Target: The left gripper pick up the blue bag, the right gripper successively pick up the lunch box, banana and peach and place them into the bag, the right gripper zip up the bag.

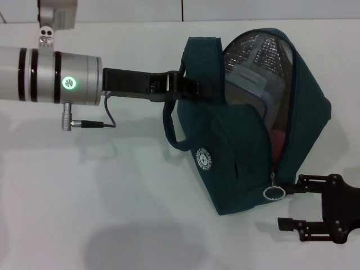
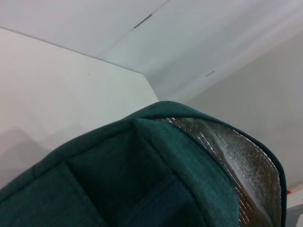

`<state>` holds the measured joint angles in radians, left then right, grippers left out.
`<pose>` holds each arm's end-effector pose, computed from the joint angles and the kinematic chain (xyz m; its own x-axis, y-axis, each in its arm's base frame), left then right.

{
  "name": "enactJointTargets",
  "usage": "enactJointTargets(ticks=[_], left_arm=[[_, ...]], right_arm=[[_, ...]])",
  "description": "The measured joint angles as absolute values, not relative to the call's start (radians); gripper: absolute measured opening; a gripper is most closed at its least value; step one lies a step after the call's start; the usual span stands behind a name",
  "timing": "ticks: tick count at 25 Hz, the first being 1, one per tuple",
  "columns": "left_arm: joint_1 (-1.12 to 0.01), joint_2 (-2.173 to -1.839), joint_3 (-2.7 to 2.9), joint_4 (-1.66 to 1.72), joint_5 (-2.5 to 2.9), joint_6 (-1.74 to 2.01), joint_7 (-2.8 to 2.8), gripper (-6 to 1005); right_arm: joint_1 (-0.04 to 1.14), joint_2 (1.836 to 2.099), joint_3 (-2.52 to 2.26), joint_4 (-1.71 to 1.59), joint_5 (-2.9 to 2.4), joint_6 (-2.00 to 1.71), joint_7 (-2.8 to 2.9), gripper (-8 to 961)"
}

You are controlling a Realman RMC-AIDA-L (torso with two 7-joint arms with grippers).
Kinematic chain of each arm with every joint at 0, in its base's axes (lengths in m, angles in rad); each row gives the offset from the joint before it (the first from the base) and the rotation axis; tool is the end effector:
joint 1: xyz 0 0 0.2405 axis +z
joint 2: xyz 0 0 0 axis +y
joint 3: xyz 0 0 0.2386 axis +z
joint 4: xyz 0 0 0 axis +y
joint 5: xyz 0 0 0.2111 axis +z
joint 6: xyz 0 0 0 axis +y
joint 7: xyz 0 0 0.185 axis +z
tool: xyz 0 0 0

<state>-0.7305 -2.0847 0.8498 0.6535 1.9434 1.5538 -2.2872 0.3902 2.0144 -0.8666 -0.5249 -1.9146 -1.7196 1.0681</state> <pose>-0.1485 0.3631 -0.0491 0.3786 0.8632 0.3340 0.8134 -0.4825 0.3250 0.2621 0.2602 -0.0393 0.8414 -0.2224 -0.4926 -0.2727 -0.9616 -0.0316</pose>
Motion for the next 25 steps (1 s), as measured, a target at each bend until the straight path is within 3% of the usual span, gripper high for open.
enactJointTargets(ticks=[19,25], left_arm=[[-0.726,-2.085,0.85,0.653,1.943,1.556,-2.287,40],[-0.728,-2.085,0.85,0.654,1.943,1.554,-2.287,50]], right_arm=[[0.43,2.017,-0.867,-0.466,-1.907,-1.649,1.075,635],[0.431,2.02,-0.867,-0.466,-1.906,-1.637,1.076,369]])
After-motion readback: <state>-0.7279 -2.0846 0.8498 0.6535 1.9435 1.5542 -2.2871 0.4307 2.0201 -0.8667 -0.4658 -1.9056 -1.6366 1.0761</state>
